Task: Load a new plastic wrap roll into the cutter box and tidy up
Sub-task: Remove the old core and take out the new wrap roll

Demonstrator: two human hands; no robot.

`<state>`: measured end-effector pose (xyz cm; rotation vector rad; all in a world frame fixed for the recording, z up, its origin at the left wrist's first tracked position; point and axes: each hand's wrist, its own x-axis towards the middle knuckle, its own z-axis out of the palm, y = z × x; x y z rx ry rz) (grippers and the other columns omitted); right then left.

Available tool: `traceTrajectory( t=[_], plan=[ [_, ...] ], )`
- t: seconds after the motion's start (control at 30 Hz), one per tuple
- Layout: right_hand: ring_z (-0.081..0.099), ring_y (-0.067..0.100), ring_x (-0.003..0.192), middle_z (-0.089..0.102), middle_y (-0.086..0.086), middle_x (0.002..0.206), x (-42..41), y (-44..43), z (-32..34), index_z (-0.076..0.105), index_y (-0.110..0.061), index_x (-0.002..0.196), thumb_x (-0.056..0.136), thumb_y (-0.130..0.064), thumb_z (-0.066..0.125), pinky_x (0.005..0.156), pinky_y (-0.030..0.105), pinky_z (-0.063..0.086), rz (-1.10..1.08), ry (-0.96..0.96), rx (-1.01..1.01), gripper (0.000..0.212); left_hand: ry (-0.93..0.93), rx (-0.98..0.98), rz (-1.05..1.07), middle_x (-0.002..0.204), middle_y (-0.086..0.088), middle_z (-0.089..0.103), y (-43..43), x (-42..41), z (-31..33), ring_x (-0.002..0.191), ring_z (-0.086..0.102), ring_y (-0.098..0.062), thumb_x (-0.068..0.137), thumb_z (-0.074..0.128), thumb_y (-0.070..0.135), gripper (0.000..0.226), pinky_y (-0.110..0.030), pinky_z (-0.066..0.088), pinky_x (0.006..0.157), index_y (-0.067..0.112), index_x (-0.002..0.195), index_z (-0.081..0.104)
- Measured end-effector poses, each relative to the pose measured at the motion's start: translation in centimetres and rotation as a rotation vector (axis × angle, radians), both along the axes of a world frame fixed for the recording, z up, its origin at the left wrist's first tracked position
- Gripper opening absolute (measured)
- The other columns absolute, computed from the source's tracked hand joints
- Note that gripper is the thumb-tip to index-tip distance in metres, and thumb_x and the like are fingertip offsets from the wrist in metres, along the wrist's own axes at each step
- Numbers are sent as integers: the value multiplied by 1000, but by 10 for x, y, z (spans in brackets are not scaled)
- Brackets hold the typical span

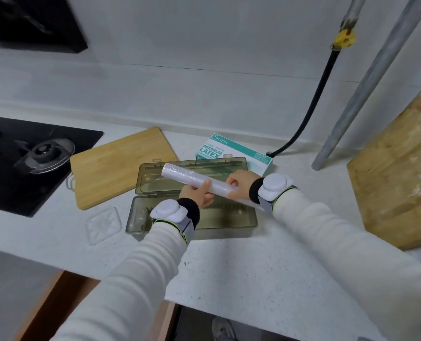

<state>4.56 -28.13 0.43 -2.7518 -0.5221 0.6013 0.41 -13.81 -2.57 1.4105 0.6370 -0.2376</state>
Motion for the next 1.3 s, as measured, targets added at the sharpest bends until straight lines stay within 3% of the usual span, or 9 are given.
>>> traceTrajectory(
  t=[0.13, 0.27, 0.37, 0.47, 0.63, 0.77, 1.03, 1.13, 1.3],
  plan=[
    [58, 27, 104, 63, 8, 116, -1, 25, -2, 61, -13, 115, 84, -26, 61, 89, 33, 46, 85, 12, -4, 33, -34, -103, 130, 100, -19, 57, 25, -11, 4, 65, 59, -22, 92, 58, 15, 33, -22, 55, 50, -6, 117, 52],
    [58, 25, 109, 60, 8, 125, 1, 43, -4, 55, -12, 124, 82, -31, 66, 93, 32, 46, 89, 6, 51, 48, -33, -199, 214, 110, -23, 58, 43, -17, 6, 96, 60, -33, 92, 58, 11, 36, -34, 53, 78, -9, 119, 49],
    [54, 24, 118, 53, 6, 134, 0, 60, 0, 42, -13, 135, 77, -44, 70, 97, 31, 42, 96, 68, 92, 72, -25, -193, 204, 123, -26, 58, 57, -25, 6, 110, 60, -38, 93, 56, 13, 38, -28, 54, 72, -10, 123, 48],
    [53, 25, 117, 54, 6, 133, -1, 77, 4, 47, -14, 133, 77, -47, 69, 96, 32, 42, 155, 98, 62, 69, -49, -218, 193, 105, -24, 62, 70, -35, 7, 91, 68, -37, 94, 55, 13, 36, -22, 58, 56, -11, 120, 48],
    [58, 25, 103, 62, 6, 117, 0, 97, 7, 58, -16, 118, 78, -47, 68, 86, 31, 44, 253, 93, -7, 52, -103, -191, 152, 46, -2, 57, 89, -41, -2, 39, 56, -9, 93, 56, 13, 30, -43, 49, 91, -10, 111, 51],
    [56, 20, 95, 62, 3, 112, 1, 106, 8, 59, -18, 114, 76, -49, 69, 86, 32, 44, 285, 123, 15, 50, -82, -112, 150, 95, -21, 69, 103, -49, 0, 89, 67, -32, 85, 67, 25, 26, -43, 50, 98, 1, 95, 61],
    [54, 26, 111, 59, 10, 121, 2, 102, 6, 56, -8, 121, 83, -38, 66, 95, 32, 43, 327, 174, -18, 50, -133, 103, 293, 110, -11, 54, 140, -55, 4, 90, 64, -21, 68, 75, 50, 80, -30, 52, 81, 4, 127, 47],
    [53, 26, 113, 58, 10, 124, 5, 96, 6, 55, -8, 122, 83, -36, 67, 97, 33, 42, 320, 194, -42, 49, -216, 341, 202, 120, 2, 50, 155, -58, 4, 112, 54, -20, 78, 71, 41, 54, -43, 47, 101, 21, 124, 53],
    [53, 27, 113, 58, 10, 125, 10, 87, 4, 55, -9, 123, 84, -34, 67, 98, 34, 42, 324, 211, -101, 48, -222, 505, -101, 112, 3, 65, 159, -61, 5, 107, 56, -18, 83, 67, 37, 10, -34, 46, 93, 28, 86, 67]
  ],
)
